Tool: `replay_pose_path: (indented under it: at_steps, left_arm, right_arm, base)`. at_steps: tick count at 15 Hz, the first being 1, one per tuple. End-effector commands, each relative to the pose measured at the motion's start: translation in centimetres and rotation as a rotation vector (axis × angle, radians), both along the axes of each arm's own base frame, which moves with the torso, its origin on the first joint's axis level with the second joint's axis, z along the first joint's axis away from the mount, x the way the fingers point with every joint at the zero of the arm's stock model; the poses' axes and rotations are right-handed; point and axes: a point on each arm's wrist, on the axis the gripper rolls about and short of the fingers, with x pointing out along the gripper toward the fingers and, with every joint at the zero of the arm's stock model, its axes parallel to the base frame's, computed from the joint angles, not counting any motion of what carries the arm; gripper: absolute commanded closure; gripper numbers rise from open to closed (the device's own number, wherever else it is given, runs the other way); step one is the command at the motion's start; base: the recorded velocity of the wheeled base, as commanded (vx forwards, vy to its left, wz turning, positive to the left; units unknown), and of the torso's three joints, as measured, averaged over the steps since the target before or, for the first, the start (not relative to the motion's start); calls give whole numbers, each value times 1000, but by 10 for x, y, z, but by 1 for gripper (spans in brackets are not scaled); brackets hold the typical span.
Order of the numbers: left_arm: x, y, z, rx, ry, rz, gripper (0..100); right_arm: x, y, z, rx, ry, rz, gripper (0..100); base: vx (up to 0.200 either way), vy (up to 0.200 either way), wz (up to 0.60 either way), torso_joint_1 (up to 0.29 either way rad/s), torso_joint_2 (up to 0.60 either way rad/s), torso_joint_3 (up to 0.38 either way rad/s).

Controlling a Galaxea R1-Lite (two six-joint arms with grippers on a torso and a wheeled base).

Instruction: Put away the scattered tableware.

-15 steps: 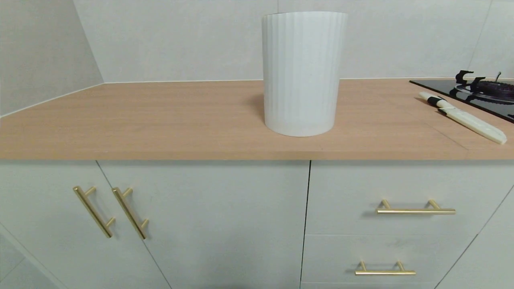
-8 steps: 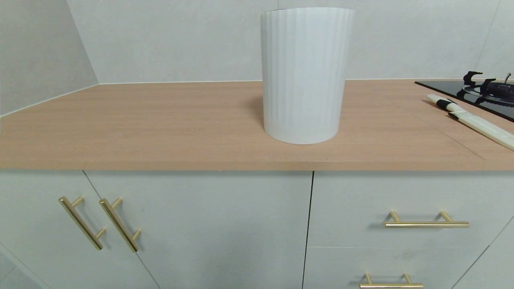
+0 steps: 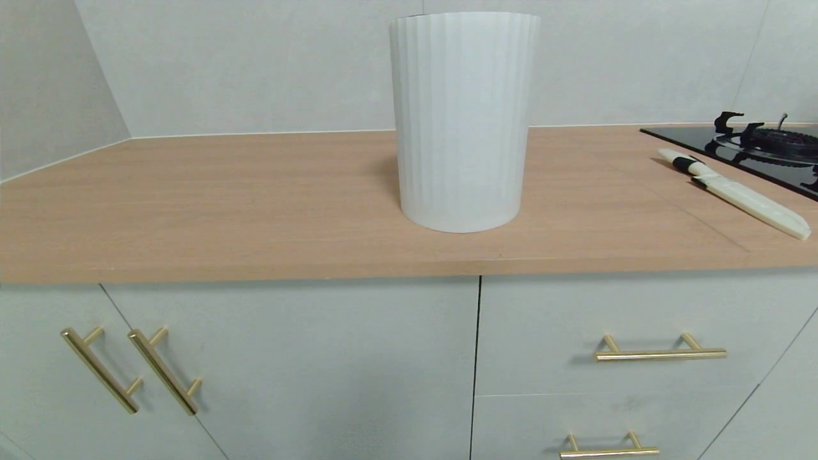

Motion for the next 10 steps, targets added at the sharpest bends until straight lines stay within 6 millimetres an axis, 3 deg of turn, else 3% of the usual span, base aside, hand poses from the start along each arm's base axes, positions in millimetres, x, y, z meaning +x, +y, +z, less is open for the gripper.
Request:
replay_pose_path:
  at_steps: [1, 6, 10]
  left_arm:
    - [0, 0, 0, 0, 1, 1, 0]
    - [0, 0, 0, -3, 1, 1, 0]
    - [0, 0, 0, -3, 1, 1, 0]
  right_arm:
    - [0, 0, 0, 0, 1, 1, 0]
    - [0, 0, 0, 0, 1, 1, 0]
    - [0, 0, 0, 0, 1, 1, 0]
  base:
    - [0, 0, 0, 0, 0, 0]
    - [0, 0, 0, 0, 0, 0]
    - [0, -200, 0, 1, 1, 2]
